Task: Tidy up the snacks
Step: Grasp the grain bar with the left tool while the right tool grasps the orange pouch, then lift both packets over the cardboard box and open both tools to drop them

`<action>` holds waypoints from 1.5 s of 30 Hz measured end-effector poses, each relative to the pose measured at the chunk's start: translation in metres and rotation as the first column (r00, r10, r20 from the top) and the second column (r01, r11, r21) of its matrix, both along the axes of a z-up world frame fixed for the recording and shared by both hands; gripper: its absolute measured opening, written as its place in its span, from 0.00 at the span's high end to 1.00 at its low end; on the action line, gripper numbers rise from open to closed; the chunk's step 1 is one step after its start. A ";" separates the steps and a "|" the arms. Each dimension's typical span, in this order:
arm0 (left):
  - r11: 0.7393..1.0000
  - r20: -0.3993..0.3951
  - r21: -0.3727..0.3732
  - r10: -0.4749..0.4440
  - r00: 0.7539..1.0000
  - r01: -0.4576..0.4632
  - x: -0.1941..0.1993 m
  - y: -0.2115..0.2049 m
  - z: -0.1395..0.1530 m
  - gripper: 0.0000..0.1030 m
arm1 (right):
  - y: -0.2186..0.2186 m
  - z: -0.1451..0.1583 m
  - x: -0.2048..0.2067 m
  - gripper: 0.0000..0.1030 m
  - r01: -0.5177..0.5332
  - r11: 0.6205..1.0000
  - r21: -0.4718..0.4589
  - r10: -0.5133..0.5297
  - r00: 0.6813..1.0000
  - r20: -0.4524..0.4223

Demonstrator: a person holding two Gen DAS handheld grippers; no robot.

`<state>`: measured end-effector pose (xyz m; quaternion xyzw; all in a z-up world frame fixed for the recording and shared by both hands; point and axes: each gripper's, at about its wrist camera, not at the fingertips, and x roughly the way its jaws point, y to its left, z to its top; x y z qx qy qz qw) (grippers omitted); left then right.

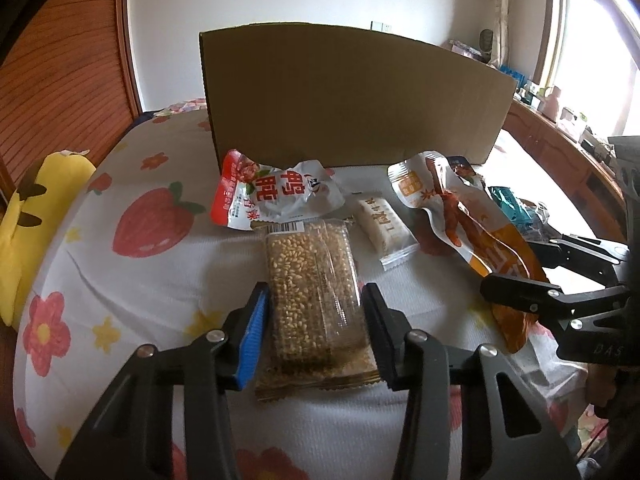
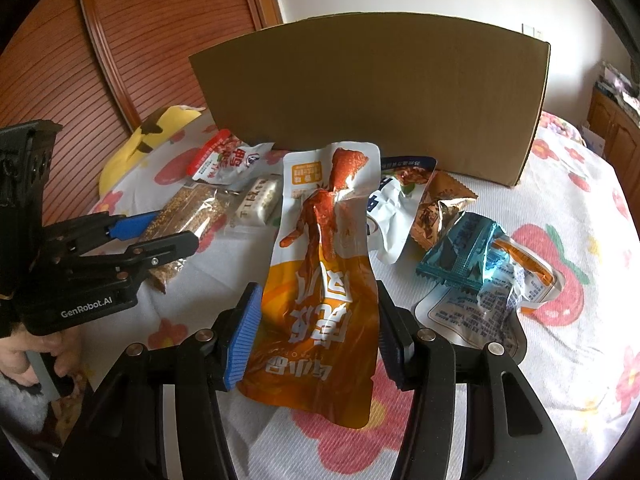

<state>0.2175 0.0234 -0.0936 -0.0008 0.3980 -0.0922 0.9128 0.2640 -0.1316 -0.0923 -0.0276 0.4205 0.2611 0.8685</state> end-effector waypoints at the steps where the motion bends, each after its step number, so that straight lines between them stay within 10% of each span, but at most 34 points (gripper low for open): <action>1: 1.000 0.003 -0.004 0.001 1.000 -0.001 0.000 0.001 0.000 0.57 | 0.000 0.000 -0.001 0.47 0.001 1.000 -0.004 -0.001 1.000 0.001; 12: 1.000 0.027 0.006 0.011 1.000 -0.011 -0.005 -0.004 0.003 0.60 | 0.010 0.004 -0.004 0.51 -0.014 0.996 -0.093 0.017 0.999 0.028; 33: 1.000 0.086 -0.027 -0.002 0.996 0.004 -0.018 -0.003 0.016 0.60 | -0.019 0.053 -0.044 0.54 0.033 0.999 0.016 -0.034 0.994 0.102; 45: 0.998 0.214 -0.045 -0.041 0.976 0.052 -0.019 -0.006 0.081 0.60 | -0.033 0.104 -0.041 0.53 0.036 0.998 0.045 -0.045 0.976 0.214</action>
